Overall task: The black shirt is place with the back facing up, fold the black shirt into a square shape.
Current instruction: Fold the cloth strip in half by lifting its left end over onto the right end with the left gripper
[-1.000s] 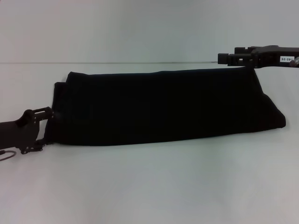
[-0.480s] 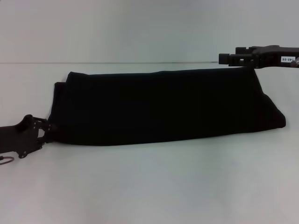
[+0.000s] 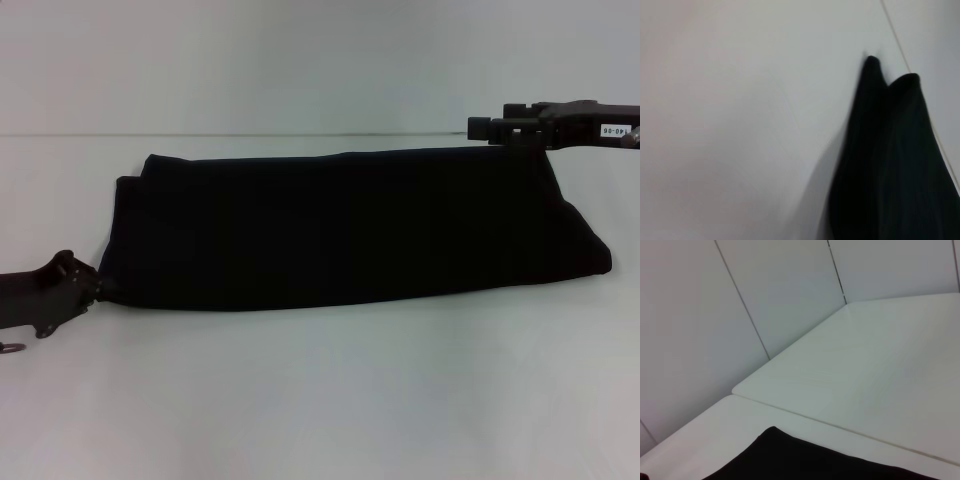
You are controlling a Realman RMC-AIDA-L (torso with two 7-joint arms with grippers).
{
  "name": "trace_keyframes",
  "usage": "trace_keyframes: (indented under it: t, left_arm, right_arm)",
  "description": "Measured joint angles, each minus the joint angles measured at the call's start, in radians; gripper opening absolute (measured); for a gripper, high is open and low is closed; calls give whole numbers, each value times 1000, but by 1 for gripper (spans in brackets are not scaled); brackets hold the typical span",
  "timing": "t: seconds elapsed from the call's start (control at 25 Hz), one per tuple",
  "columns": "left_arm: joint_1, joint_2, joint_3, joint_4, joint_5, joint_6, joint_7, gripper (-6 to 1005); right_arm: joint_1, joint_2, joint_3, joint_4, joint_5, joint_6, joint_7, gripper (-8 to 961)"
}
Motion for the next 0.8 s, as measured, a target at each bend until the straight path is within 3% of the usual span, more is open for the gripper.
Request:
trace_keyframes:
  t: [0.2, 0.44, 0.8]
  left_arm:
    - [17, 4, -24, 18, -16, 20, 171, 24]
    - [48, 11, -67, 61, -35, 52, 399, 39]
    - [126, 23, -51, 237, -5, 65, 556, 62]
  right_arm:
    - [-5, 23, 12, 0, 15, 11, -1, 883]
    - [-15, 42, 15, 2, 66, 16, -16, 883]
    - [-22, 82, 10, 9, 150, 89, -42, 884]
